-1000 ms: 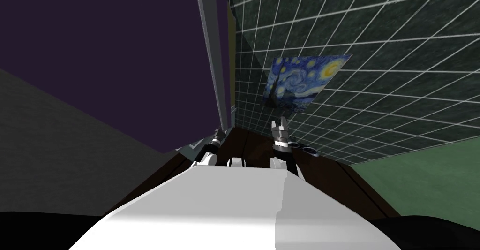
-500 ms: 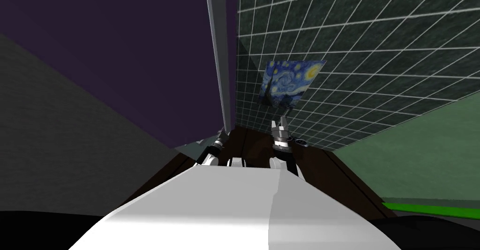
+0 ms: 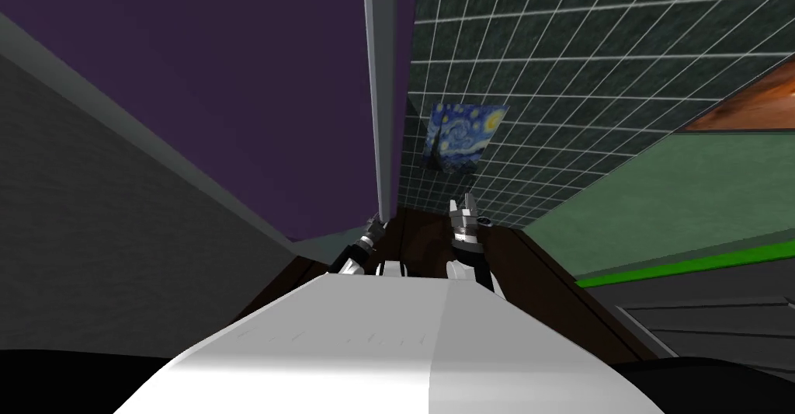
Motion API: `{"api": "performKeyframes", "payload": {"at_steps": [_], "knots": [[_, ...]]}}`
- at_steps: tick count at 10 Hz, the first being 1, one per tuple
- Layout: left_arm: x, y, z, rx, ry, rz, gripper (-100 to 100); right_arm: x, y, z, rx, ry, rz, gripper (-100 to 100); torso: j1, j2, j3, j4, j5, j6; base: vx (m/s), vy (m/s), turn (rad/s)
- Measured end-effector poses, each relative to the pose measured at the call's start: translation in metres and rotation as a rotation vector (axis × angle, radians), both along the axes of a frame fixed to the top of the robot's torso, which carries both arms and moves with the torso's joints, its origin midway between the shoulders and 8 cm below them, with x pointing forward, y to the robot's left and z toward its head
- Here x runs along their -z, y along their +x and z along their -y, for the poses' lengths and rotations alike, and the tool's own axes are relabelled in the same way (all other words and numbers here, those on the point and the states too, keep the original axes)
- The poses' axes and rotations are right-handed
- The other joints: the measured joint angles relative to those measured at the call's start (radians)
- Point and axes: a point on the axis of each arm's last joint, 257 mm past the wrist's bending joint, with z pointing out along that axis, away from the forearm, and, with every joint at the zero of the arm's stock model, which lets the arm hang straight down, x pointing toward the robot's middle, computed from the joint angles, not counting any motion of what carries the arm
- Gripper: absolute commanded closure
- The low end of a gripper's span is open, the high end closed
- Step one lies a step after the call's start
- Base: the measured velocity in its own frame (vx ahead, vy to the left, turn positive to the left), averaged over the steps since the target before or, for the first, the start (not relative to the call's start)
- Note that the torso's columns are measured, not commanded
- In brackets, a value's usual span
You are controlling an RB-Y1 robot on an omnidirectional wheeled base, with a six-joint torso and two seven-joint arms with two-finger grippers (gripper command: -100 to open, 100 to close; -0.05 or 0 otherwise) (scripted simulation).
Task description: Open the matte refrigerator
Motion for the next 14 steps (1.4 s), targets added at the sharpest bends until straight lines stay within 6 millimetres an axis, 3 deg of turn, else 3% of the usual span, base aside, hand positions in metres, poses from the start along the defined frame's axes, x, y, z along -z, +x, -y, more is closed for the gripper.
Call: {"api": "performKeyframes", "payload": {"at_steps": [1, 2, 4, 9, 14], "knots": [[0.000, -0.008, 0.007, 0.021, 0.001, -0.005, 100, 0.000, 0.000, 0.000, 0.000, 0.000, 0.000, 0, 0.000, 0.000, 0.000, 0.001, 0.000, 0.001, -0.149, 0.137, -0.180], [0.000, -0.014, 0.014, 0.043, -0.001, -0.004, -100, 0.000, 0.000, 0.000, 0.000, 0.000, 0.000, 0, 0.000, 0.000, 0.000, -0.001, 0.000, 0.002, -0.071, 0.053, -0.022], [0.001, -0.022, 0.018, 0.061, 0.001, -0.025, -100, 0.000, 0.000, 0.000, 0.000, 0.000, 0.000, 0, 0.000, -0.009, -0.007, 0.004, -0.003, -0.004, 0.036, -0.056, 0.114], [-0.024, -0.031, 0.013, 0.082, 0.002, -0.017, -100, 0.000, 0.000, 0.000, 0.000, 0.000, 0.000, 0, 0.005, 0.010, 0.004, 0.007, 0.000, -0.003, 0.049, -0.026, 0.061], [-0.031, -0.046, 0.011, 0.113, 0.016, -0.047, -100, 0.000, 0.000, 0.000, 0.000, 0.000, 0.000, 0, 0.006, 0.015, 0.005, 0.015, -0.001, -0.003, 0.018, -0.019, 0.043]]}}
